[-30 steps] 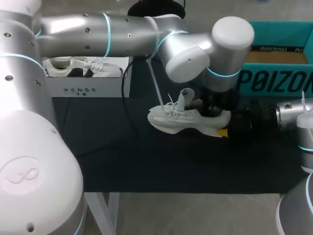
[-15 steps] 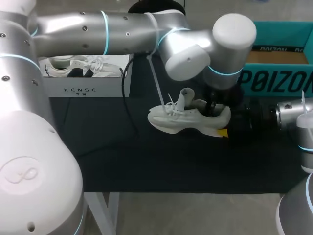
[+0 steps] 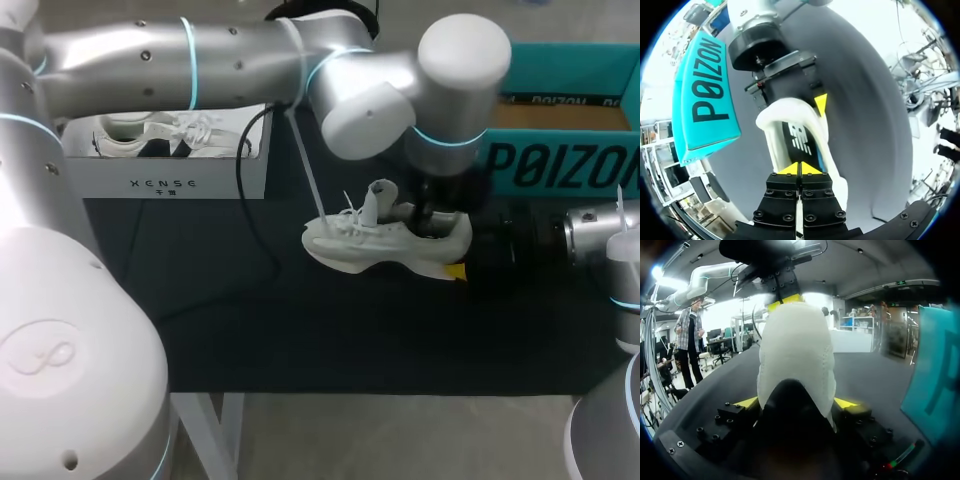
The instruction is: Take the shoe out of the shoebox, open the shoe tongue, remove and reinsert the insole, then place the shoe into the shoebox
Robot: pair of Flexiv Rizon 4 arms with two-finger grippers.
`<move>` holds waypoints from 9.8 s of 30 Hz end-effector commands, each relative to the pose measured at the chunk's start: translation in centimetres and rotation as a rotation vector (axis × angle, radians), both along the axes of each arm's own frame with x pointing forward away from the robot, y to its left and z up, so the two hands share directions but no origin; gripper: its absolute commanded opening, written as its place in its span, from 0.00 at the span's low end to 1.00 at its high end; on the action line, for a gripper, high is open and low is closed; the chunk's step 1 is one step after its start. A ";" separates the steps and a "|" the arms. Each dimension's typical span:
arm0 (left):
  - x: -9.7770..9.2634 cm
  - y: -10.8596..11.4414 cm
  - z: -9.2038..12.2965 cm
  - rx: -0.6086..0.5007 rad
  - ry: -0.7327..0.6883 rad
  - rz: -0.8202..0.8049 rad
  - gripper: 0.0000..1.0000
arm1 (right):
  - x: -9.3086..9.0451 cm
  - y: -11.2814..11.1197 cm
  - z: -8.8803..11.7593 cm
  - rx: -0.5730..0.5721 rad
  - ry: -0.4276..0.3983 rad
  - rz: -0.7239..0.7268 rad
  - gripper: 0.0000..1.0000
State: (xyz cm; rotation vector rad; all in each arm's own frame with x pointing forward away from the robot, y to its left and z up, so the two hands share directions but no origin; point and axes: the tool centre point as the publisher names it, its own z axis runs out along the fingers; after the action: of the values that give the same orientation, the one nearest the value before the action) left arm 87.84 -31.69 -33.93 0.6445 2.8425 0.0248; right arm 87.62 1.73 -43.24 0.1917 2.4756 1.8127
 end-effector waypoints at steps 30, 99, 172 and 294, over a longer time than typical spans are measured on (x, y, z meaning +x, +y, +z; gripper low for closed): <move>-1.0 0.6 -5.1 0.000 0.171 0.000 0.31 | 0.1 0.2 -0.3 -0.002 0.001 -0.001 0.00; 1.1 0.5 0.8 -0.092 -0.046 -0.042 0.00 | 0.1 0.2 -0.3 -0.002 0.001 -0.001 0.00; -0.1 -1.7 -12.1 -0.010 0.225 -0.028 0.00 | 0.1 0.2 -0.3 -0.002 0.001 -0.001 0.00; -0.9 -0.3 -5.8 -0.017 0.294 -0.037 0.44 | 0.1 0.2 -0.3 -0.002 0.001 -0.001 0.00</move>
State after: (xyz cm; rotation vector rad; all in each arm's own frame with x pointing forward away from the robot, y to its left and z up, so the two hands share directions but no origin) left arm 87.03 -31.53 -38.79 0.7489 3.1053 -0.1204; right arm 87.51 1.64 -43.22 0.1914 2.4760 1.8122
